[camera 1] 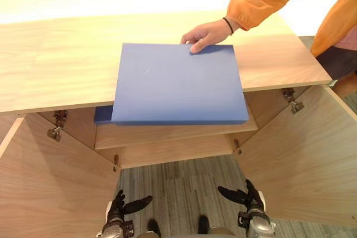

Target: Walk over to the cabinet, pick up the folder, carry it to the office cabinet, place the folder inside the office cabinet, then close the office cabinet door

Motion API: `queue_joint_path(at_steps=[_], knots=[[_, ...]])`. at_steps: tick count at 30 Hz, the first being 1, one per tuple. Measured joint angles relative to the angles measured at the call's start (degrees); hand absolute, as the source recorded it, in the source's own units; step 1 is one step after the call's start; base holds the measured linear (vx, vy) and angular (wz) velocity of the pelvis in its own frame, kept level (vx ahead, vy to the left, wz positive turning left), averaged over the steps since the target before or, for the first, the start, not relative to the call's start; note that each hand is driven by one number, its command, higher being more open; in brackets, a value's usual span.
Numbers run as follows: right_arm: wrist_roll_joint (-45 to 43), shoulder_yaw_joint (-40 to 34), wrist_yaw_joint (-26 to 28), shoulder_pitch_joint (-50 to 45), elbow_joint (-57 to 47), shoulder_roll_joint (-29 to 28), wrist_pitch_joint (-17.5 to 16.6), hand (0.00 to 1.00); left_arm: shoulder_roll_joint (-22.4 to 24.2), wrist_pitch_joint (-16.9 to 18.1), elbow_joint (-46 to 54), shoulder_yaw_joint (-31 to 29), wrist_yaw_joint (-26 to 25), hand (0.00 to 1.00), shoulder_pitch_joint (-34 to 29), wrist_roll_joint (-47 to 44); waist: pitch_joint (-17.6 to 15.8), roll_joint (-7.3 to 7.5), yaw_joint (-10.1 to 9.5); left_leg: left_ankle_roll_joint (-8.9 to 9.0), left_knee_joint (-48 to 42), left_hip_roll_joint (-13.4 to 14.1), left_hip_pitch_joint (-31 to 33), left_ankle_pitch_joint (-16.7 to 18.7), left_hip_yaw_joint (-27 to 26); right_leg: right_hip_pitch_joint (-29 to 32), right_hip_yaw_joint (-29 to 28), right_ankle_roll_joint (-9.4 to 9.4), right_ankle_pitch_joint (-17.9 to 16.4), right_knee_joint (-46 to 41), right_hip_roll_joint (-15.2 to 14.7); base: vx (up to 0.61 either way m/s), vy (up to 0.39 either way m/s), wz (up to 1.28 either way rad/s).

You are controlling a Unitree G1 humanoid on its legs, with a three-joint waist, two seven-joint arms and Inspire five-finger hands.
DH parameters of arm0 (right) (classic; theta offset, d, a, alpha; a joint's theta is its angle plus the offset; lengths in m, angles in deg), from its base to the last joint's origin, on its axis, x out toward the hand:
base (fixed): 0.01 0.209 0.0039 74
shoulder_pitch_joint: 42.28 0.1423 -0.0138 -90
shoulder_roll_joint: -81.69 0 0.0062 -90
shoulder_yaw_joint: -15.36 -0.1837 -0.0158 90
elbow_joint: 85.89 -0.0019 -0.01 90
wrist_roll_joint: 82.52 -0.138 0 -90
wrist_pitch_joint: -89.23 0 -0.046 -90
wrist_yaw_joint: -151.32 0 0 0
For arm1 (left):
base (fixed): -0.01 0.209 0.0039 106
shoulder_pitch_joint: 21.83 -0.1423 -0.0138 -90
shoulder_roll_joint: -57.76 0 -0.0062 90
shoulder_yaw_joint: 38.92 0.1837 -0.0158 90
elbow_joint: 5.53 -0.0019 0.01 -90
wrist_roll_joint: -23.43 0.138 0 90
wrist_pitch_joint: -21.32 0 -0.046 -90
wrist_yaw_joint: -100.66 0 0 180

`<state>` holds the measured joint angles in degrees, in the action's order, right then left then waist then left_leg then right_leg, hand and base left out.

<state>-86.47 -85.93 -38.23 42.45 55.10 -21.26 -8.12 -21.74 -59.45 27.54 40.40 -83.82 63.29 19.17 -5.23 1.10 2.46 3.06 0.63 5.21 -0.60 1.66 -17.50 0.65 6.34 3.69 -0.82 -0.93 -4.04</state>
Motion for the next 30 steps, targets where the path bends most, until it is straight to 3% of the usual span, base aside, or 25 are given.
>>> queue_joint_path(at_steps=[9,21,25,30], knots=[[-3.21,-2.90,-0.14,0.03,3.23,-0.21,0.92,1.00,-0.56,-0.17,-0.07,-0.19,0.00,1.00,-2.49,-0.01,0.26,0.00,0.00,-1.20,4.44,-2.48,-3.35,-3.58,0.73,-1.44,0.22,0.12,0.30,0.30,-1.10,-0.10,0.012,0.02],[-3.22,-4.90,-0.42,-0.19,3.66,-0.02,1.65,1.00,-0.69,-0.23,3.21,-0.22,-0.70,1.00,-5.54,-0.34,0.65,-0.02,-0.20,-2.05,4.77,-4.69,-3.91,-3.65,3.27,-3.77,1.45,1.29,0.61,2.27,-3.30,-0.07,0.033,0.09],[-3.21,-5.39,-0.53,-0.34,3.65,-0.31,1.65,1.00,-0.48,-0.40,25.32,-0.01,-2.12,1.00,-11.50,-1.55,0.63,-0.03,-1.18,-2.79,4.75,-5.57,-4.12,-3.77,4.40,-4.96,2.59,1.77,1.12,2.34,-3.82,0.07,0.028,0.15],[-3.19,-5.92,-0.67,-1.15,3.62,-0.58,1.62,1.00,-0.57,2.69,51.72,-0.15,-3.02,1.00,-16.08,-0.09,0.38,-0.42,-1.92,-2.77,4.45,-5.71,-5.81,-3.73,6.22,-7.55,3.40,1.41,0.89,2.95,-3.83,0.06,-0.008,0.14]])
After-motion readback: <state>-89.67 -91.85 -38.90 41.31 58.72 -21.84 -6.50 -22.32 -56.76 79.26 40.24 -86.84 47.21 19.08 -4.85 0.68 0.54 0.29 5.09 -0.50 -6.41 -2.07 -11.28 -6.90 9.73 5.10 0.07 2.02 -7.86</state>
